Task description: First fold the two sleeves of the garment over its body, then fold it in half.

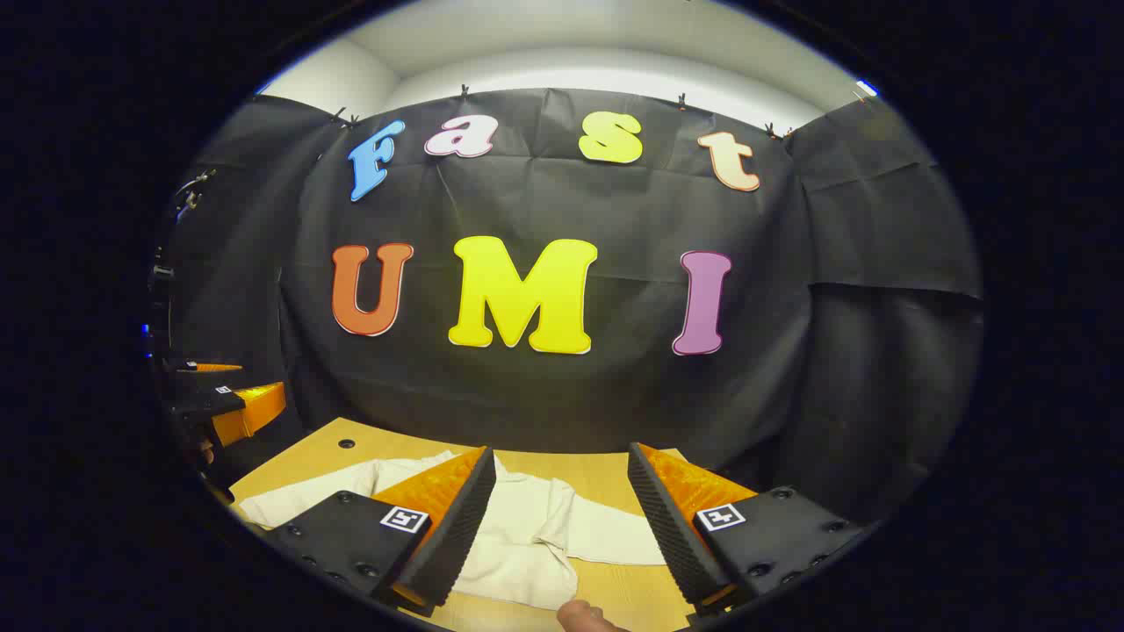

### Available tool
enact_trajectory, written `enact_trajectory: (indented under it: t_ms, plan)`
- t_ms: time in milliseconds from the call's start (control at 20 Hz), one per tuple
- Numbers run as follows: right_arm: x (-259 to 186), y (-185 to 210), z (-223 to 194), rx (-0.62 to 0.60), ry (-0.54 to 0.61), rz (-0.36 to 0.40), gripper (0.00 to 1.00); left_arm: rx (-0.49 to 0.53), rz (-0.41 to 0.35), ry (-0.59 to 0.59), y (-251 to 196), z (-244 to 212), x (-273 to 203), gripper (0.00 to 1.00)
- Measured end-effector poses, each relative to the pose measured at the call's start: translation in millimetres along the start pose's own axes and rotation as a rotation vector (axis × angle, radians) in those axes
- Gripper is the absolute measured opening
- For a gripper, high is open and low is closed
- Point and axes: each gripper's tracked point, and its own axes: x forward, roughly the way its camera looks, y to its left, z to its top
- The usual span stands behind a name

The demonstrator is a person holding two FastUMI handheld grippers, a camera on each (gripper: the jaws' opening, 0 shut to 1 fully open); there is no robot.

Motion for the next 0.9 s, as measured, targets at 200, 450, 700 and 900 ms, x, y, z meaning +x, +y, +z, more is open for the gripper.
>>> enact_trajectory:
  t_ms: [200, 450, 700, 900]
  plan:
    - [18, -11, 15, 0.002, -0.036, -0.006, 0.94, 0.030, -0.018, -0.042, -14, 12, 9, 0.99]
    - [31, -21, 28, -0.020, -0.079, -0.011, 0.94, 0.048, -0.021, -0.047, -22, 18, 18, 0.99]
    - [39, -21, 28, -0.013, -0.077, 0.001, 0.94, 0.061, -0.008, -0.050, -21, 21, 22, 0.99]
    - [40, -19, 25, -0.028, -0.074, 0.006, 0.94, 0.055, -0.010, -0.046, -24, 20, 22, 0.99]
